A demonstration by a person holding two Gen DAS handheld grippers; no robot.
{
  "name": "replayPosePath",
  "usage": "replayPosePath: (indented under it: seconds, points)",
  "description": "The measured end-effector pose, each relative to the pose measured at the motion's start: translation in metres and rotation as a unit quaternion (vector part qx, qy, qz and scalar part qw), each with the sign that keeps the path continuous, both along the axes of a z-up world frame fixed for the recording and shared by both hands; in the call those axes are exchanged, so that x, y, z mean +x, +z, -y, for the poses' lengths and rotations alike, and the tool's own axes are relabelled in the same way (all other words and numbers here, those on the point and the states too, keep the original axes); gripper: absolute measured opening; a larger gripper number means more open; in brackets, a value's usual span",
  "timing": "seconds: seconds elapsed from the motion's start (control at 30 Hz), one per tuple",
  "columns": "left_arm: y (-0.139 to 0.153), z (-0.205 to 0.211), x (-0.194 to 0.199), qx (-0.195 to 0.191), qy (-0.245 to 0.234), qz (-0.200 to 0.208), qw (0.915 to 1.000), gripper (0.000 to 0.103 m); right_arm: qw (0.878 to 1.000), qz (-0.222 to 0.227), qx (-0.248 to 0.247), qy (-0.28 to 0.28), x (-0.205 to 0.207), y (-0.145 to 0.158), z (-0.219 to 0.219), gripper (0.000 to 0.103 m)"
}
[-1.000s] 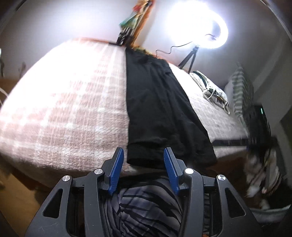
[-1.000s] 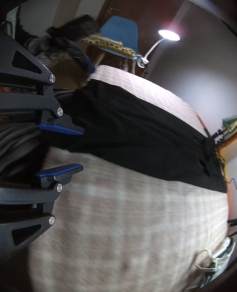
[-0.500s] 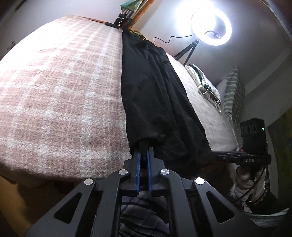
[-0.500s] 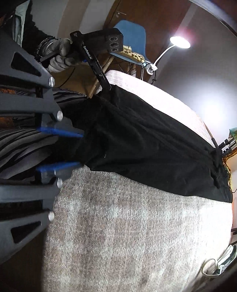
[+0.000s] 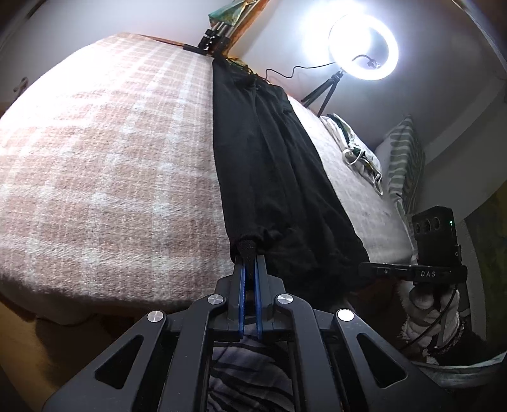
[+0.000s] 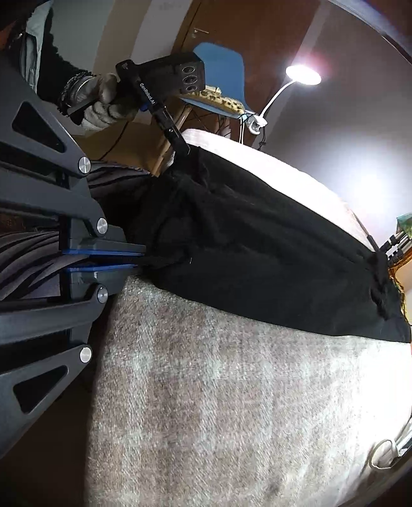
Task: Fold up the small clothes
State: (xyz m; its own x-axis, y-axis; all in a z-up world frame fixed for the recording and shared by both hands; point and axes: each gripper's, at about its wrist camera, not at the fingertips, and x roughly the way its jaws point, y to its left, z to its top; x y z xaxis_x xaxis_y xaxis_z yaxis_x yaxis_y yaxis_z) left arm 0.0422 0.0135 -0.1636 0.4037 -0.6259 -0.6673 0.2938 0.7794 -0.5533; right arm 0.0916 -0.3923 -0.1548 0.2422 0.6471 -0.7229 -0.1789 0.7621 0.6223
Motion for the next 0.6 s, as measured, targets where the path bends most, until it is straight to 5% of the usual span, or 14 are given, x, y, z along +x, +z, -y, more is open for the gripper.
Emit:
replayPosePath:
  seconds: [0.3,0.6]
  points:
    - [0.017,0.007,0.017,-0.019,-0.008,0.010,0.9998,0.003,0.998,-0.001,0.063,-0.018,0.013,0.010,0.020,0.002]
    - [0.038,0.017,0.054,-0.027,-0.006,0.034,0.9991,0.003,0.996,0.037,0.066,-0.040,0.046,0.031,0.034,0.002]
